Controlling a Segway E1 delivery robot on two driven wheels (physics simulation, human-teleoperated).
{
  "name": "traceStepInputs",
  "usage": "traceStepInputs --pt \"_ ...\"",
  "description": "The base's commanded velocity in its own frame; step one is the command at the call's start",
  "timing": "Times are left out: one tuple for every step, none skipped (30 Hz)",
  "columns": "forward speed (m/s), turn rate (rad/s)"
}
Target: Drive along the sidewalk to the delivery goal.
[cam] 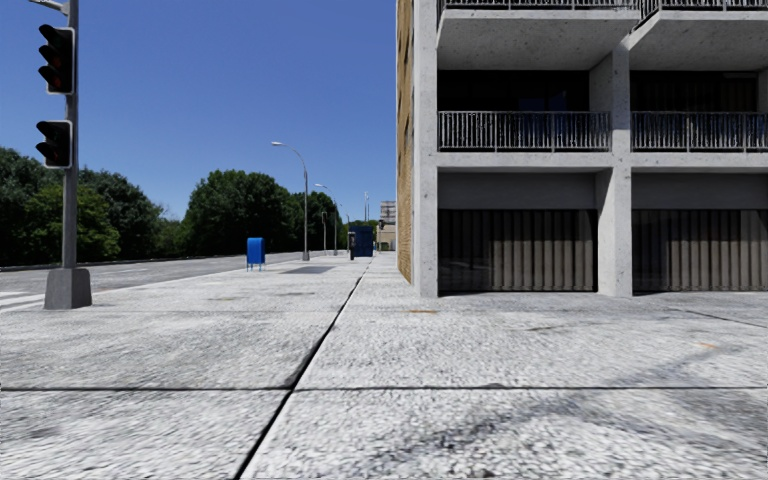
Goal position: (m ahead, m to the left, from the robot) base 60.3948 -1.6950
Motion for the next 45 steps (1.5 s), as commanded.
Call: traceStepInputs --pt "1.53 0.00" --pt "1.53 0.00" --pt "1.53 0.00" --pt "1.53 0.00" --pt "1.53 0.00" --pt "1.53 0.00" --pt "1.53 0.00" --pt "1.53 0.00" --pt "1.53 0.00" --pt "1.53 0.00" --pt "1.53 0.00" --pt "1.53 0.00" --pt "1.53 0.00" --pt "1.53 0.00" --pt "1.53 0.00" --pt "1.53 0.00" --pt "1.53 0.00" --pt "1.53 0.00" --pt "1.53 0.00" --pt "1.53 0.00" --pt "1.53 0.00" --pt "1.53 0.00" --pt "1.65 0.02" --pt "1.65 0.02" --pt "2.00 0.06" --pt "2.00 0.09" --pt "2.00 0.10" --pt "2.00 0.10" --pt "2.00 0.10" --pt "2.00 0.10" --pt "2.00 0.10" --pt "2.00 0.10" --pt "2.00 0.10" --pt "2.00 0.10" --pt "2.00 0.08" --pt "2.00 0.00" --pt "2.00 0.00" --pt "2.00 0.00" --pt "2.00 0.00" --pt "2.00 0.00" --pt "2.00 0.00" --pt "2.00 0.00" --pt "2.00 0.00" --pt "2.00 0.00" --pt "2.00 0.00"
